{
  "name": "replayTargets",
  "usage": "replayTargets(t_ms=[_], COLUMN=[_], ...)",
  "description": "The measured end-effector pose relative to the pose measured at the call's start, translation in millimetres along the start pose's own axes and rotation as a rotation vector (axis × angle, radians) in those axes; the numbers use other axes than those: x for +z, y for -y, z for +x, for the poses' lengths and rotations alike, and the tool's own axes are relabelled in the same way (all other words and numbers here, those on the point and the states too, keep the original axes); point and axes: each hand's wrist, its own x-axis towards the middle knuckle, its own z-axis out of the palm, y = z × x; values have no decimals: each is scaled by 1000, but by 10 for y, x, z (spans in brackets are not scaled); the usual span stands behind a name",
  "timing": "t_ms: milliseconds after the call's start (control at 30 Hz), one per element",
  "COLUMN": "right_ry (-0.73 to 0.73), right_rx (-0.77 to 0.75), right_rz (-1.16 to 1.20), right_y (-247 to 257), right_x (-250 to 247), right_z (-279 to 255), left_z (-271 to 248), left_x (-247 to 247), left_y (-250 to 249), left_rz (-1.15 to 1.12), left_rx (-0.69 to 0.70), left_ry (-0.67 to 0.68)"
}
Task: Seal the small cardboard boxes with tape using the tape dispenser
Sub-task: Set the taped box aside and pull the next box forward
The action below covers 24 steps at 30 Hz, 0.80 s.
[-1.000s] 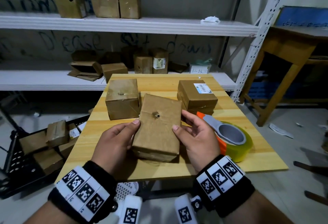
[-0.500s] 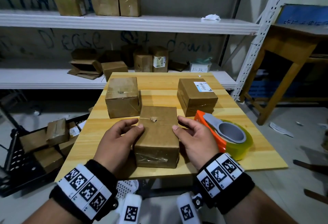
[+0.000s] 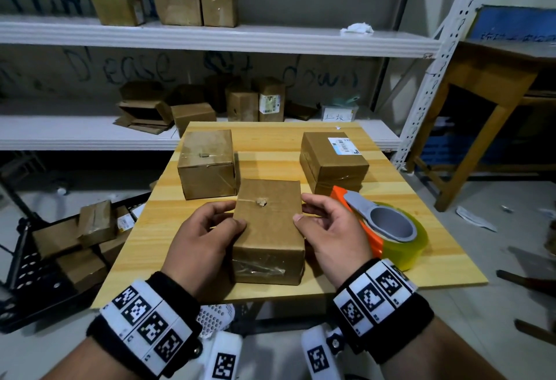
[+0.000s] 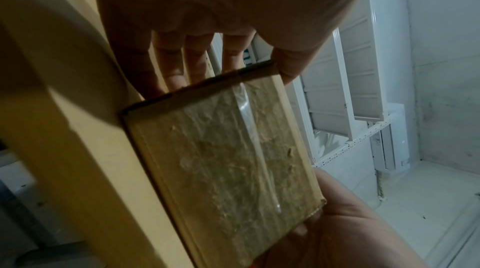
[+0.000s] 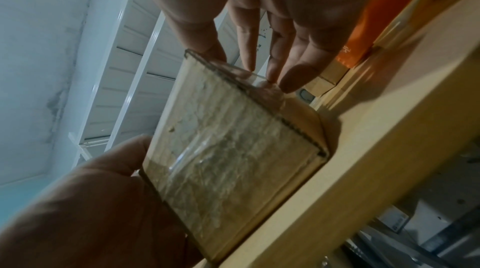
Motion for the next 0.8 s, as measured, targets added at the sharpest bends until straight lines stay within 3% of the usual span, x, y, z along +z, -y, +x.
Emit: replayTargets(t_ms=[133,267,367,533,667,800], right_ry=[-4,-5,-23,35,99,106], right_rx=[9,14,87,261,276,292], right_rz=[-26,-7,-28,109,102,66], right_y=[20,56,75,-83,-70,-28], right_x=[-7,52,116,208,209,197], right_z=[-32,-8,184,416,467,450], left_z=[-19,-19,97,283,319,351], left_x=[-4,64,96,149,144,135], left_y=[-8,-112,-216,-242,-168,-139], left_rz=[24,-130,-131,-120,-146,-144], left_rx=[-7,-116,-141,-178,-177,-161], left_ry=[11,23,-11,45,145,148])
